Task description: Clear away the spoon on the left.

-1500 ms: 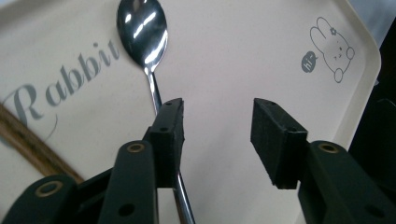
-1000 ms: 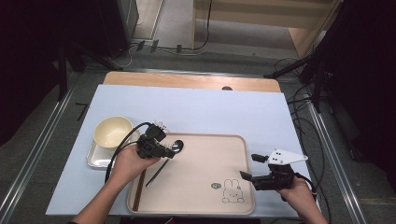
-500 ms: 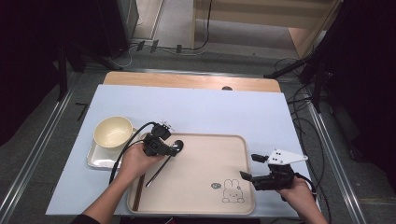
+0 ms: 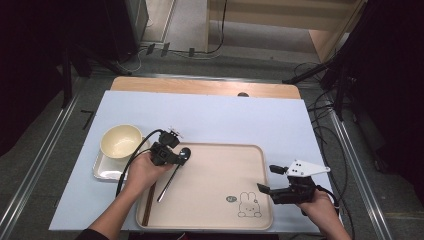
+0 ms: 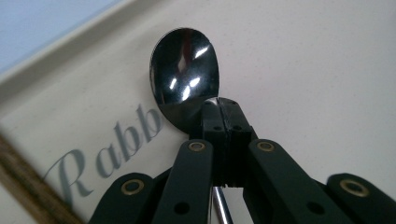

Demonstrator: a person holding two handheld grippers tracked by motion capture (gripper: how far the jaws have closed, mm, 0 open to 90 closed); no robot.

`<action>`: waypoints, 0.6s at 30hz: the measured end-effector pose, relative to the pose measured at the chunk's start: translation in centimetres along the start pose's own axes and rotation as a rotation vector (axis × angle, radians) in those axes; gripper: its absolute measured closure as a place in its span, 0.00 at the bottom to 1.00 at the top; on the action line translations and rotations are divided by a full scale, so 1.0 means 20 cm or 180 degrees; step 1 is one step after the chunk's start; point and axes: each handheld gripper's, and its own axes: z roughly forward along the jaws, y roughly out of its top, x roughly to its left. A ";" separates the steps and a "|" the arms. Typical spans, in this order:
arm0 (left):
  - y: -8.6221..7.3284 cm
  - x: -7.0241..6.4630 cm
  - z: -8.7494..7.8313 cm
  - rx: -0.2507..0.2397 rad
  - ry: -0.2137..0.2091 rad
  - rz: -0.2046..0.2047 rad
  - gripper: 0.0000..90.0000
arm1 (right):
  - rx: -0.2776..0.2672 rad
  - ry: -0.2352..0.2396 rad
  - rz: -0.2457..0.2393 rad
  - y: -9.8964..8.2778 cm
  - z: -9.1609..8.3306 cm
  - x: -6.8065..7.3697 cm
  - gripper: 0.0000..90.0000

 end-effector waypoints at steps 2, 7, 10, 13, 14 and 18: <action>-0.01 0.01 -0.01 -0.0003 0.0040 -0.0037 1.00 | 0.0000 -0.0001 -0.0001 0.00 0.00 0.00 0.25; -0.03 0.05 -0.04 0.0018 0.0089 -0.0119 1.00 | -0.0001 -0.0001 -0.0002 0.00 0.00 0.00 0.24; -0.04 0.06 -0.05 0.0020 0.0102 -0.0151 1.00 | -0.0001 -0.0002 0.0003 0.00 0.00 0.00 0.25; -0.04 0.07 -0.05 0.0026 0.0105 -0.0185 1.00 | -0.0001 -0.0004 0.0002 0.00 0.00 0.00 0.25; -0.05 0.07 -0.06 0.0023 0.0107 -0.0188 1.00 | -0.0003 -0.0007 0.0003 0.00 0.00 0.00 0.25; -0.05 0.08 -0.06 0.0035 0.0081 -0.0212 1.00 | -0.0001 -0.0004 0.0003 0.00 0.00 0.00 0.25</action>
